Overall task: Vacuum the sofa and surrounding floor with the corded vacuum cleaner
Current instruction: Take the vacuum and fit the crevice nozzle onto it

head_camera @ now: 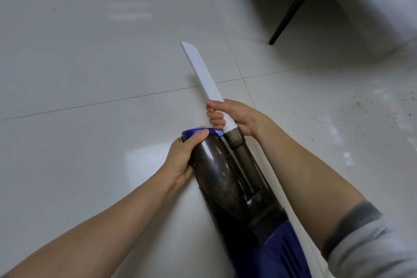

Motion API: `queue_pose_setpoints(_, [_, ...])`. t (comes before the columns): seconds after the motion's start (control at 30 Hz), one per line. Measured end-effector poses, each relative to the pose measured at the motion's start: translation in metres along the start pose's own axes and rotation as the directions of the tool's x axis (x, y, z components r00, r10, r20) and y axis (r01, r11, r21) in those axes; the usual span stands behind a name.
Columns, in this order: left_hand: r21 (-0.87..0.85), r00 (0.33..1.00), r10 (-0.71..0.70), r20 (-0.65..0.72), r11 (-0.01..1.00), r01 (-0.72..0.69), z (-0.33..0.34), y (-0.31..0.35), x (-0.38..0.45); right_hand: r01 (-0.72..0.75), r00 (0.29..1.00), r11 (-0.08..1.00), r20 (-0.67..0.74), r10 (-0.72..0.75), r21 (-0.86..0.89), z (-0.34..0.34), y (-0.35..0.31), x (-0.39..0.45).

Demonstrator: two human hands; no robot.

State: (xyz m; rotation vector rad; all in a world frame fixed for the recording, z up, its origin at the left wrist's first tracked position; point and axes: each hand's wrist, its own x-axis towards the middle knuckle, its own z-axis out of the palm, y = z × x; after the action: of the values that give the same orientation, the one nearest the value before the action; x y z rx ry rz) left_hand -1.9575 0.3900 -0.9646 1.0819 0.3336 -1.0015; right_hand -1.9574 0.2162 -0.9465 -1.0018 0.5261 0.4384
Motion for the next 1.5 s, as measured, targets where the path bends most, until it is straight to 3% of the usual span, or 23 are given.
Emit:
queue_pose_setpoints(0.17, [-0.008, 0.999, -0.033, -0.024, 0.999, 0.033, 0.002, -0.003, -0.009, 0.087, 0.993, 0.996, -0.083, -0.088, -0.018, -0.001, 0.003, 0.000])
queue_pose_setpoints(0.33, [0.017, 0.975, -0.214, 0.062, 0.977, 0.214, 0.008, -0.022, -0.034, 0.108, 0.988, 0.994, -0.105, -0.111, -0.033, -0.001, 0.003, 0.001])
queue_pose_setpoints(0.6, [0.060, 0.987, -0.155, -0.028, 0.986, 0.157, 0.023, -0.018, -0.026, -0.027, 0.990, 0.999, -0.140, 0.021, -0.039, -0.001, -0.018, -0.003])
queue_pose_setpoints(0.8, [0.021, 0.983, -0.103, -0.151, 0.994, 0.108, 0.027, -0.017, -0.021, 0.027, 0.941, 0.909, -0.297, -0.164, -0.416, 0.005, -0.012, -0.001])
queue_pose_setpoints(1.03, [0.051, 0.983, -0.076, -0.168, 0.995, 0.086, 0.023, -0.014, -0.018, 0.030, 0.807, 0.777, -0.444, -0.390, -0.629, 0.018, -0.002, 0.006])
queue_pose_setpoints(1.1, [0.064, 0.987, -0.074, -0.142, 0.994, 0.083, 0.020, -0.013, -0.019, -0.001, 0.824, 0.776, -0.441, -0.357, -0.630, 0.017, -0.008, 0.002])
queue_pose_setpoints(1.2, [0.084, 0.988, -0.073, -0.137, 0.993, 0.085, 0.019, -0.011, -0.020, -0.113, 0.921, 0.898, -0.383, -0.066, -0.426, 0.022, -0.034, 0.001])
queue_pose_setpoints(1.3, [0.091, 0.980, -0.085, -0.179, 0.991, 0.102, 0.019, -0.012, -0.022, -0.217, 0.921, 0.921, -0.380, 0.083, -0.324, 0.028, -0.041, 0.012])
queue_pose_setpoints(1.5, [0.066, 0.972, -0.082, -0.222, 0.993, 0.099, 0.021, -0.010, -0.023, -0.029, 0.810, 0.893, -0.534, -0.242, -0.449, 0.031, -0.013, 0.030])
